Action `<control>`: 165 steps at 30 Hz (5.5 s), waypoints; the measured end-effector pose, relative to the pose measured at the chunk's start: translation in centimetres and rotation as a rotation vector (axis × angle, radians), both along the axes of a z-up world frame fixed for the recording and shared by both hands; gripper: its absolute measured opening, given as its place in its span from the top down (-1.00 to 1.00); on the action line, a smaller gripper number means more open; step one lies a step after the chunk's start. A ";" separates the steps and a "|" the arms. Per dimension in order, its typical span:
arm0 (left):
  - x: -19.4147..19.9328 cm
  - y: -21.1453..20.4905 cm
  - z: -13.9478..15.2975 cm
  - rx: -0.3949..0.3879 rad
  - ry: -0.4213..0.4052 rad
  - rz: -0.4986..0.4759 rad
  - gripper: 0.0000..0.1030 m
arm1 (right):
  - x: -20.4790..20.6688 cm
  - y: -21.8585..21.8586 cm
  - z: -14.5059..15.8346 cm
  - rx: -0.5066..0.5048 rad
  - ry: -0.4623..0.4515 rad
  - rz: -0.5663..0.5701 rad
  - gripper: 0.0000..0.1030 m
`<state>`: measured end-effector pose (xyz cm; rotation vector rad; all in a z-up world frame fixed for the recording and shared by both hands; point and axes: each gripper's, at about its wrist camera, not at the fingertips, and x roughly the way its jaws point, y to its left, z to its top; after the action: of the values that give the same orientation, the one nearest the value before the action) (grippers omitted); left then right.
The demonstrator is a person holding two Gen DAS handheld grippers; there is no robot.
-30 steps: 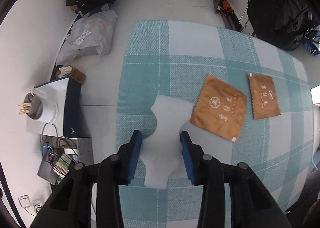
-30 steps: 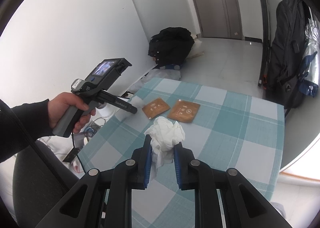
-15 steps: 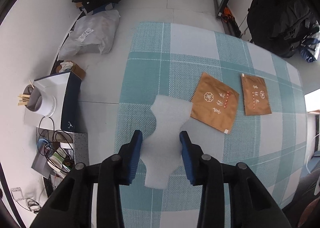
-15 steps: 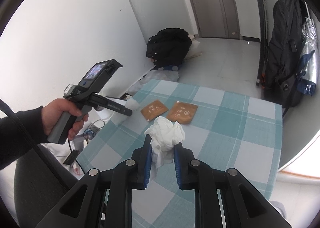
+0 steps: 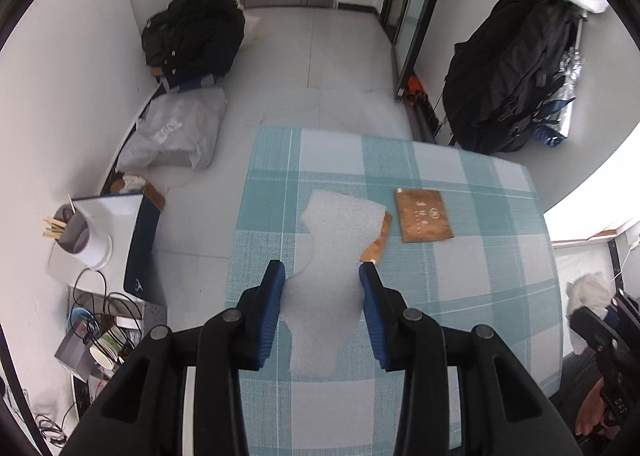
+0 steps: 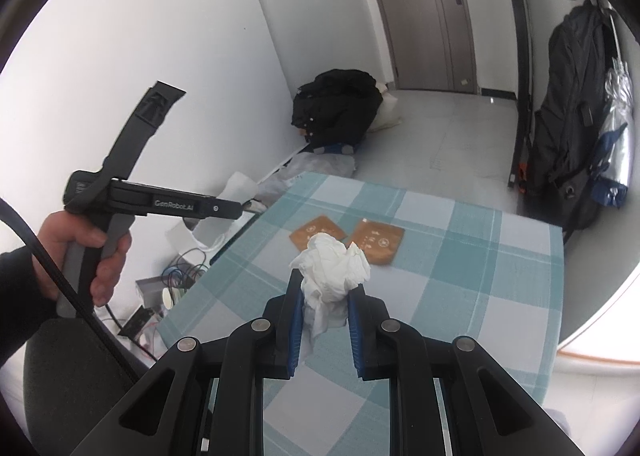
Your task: Collect trash
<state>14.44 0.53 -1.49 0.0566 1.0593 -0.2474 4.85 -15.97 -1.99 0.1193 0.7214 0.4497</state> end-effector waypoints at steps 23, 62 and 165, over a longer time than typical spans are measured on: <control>-5.5 2.4 6.3 -0.254 -0.243 0.000 0.36 | -0.3 2.0 7.9 -0.053 -0.120 -0.025 0.63; -8.8 -20.9 11.7 -0.358 -0.242 -0.426 0.36 | -8.8 -23.0 12.2 -0.008 -0.168 -0.425 0.59; -10.1 -31.9 1.2 0.013 -0.071 -0.469 -0.38 | -15.0 -35.2 -3.5 0.263 0.099 -0.760 -0.29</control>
<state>4.35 -31.35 -0.30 0.3255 0.9665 -0.6579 -10.18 -51.18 -5.52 0.6420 0.6560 -0.1951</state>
